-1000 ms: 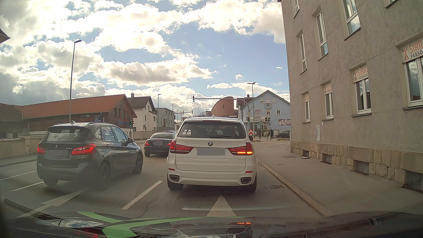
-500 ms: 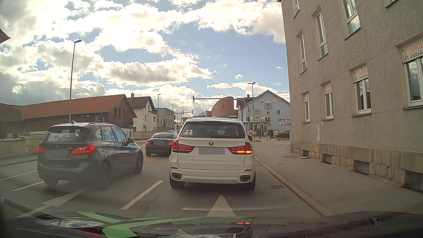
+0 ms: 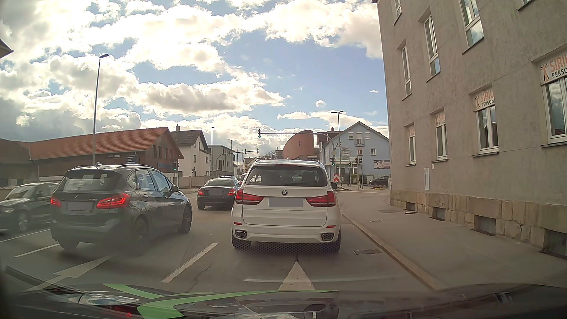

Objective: Follow the waypoints while adhering to traffic rules and regulations

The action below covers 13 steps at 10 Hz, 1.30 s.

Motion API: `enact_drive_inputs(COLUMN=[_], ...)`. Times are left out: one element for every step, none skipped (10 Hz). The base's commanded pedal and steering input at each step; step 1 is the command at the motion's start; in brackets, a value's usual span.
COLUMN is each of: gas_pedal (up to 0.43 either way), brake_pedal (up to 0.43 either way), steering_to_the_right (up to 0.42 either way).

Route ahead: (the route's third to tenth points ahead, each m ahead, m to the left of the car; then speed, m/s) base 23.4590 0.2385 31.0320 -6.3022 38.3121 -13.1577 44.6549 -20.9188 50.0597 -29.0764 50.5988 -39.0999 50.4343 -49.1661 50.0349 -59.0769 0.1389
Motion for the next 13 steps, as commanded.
enact_drive_inputs(gas_pedal=[0.059,0.059,0.059,0.067,0.118,0.13,0.138,0.15,0.177,0.197,0.197,0.197,0.209], brake_pedal=[0.0,0.0,0.0,0.0,0.0,0.0,0.0,0.0,0.0,0.0,0.0,0.0,0.0], steering_to_the_right=[-0.005,-0.004,-0.005,-0.005,-0.005,-0.004,-0.005,-0.005,-0.005,-0.005,-0.005,-0.005,-0.005])
